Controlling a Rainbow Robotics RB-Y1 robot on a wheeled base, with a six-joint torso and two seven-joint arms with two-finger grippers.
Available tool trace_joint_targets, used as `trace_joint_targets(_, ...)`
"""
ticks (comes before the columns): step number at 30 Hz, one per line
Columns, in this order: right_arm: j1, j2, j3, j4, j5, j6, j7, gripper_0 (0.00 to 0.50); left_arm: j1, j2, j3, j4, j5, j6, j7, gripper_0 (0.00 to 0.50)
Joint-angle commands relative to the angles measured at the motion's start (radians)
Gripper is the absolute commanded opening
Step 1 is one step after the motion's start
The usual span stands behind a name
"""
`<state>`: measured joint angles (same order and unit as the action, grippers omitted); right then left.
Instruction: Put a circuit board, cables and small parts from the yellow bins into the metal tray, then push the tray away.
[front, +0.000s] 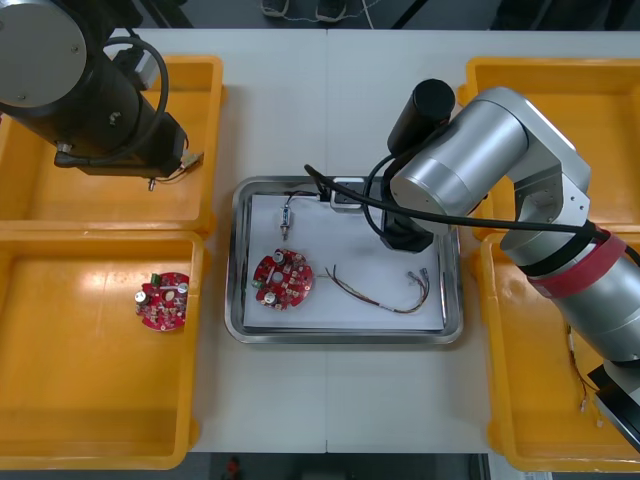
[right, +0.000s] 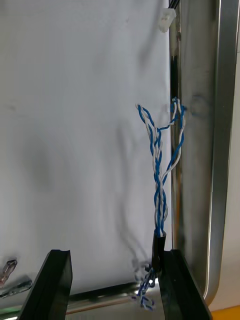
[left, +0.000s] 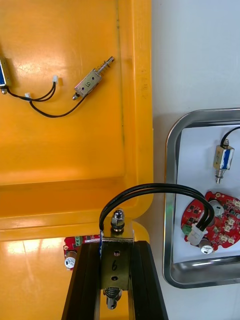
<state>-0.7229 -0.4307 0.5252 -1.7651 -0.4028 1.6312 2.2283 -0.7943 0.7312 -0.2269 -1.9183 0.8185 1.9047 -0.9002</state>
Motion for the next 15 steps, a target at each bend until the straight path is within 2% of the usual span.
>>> trace_joint_targets(1,-0.001,0.004,0.01,-0.051,0.01,0.026,-0.041,0.5,0.009,-0.009,0.032,-0.034,0.008,0.015,-0.069,0.005)
trace_joint_targets(3,-0.001,0.004,0.012,-0.051,0.009,0.027,-0.045,0.5,0.009,-0.009,0.032,-0.036,0.007,0.015,-0.069,0.004)
trace_joint_targets(4,-0.001,0.006,0.012,-0.051,0.007,0.027,-0.048,0.483,0.009,-0.009,0.032,-0.036,0.008,0.015,-0.069,0.003)
trace_joint_targets(5,-0.001,0.004,0.01,-0.051,-0.001,0.03,-0.05,0.17,0.009,-0.009,0.034,-0.034,0.008,0.015,-0.069,0.005)
trace_joint_targets(6,-0.001,0.004,0.012,-0.051,-0.005,0.03,-0.047,0.07,0.009,-0.009,0.032,-0.036,0.007,0.015,-0.069,0.005)
trace_joint_targets(7,-0.001,0.006,0.012,-0.051,-0.008,0.03,-0.045,0.008,0.009,-0.009,0.032,-0.036,0.007,0.015,-0.069,0.005)
trace_joint_targets(12,-0.001,0.006,0.015,-0.051,-0.056,0.03,-0.05,0.0,0.009,-0.009,0.032,-0.042,0.007,0.015,-0.071,0.005)
trace_joint_targets(15,-0.001,0.006,0.013,-0.051,-0.053,0.032,-0.05,0.0,0.009,-0.009,0.032,-0.045,0.011,0.015,-0.072,0.003)
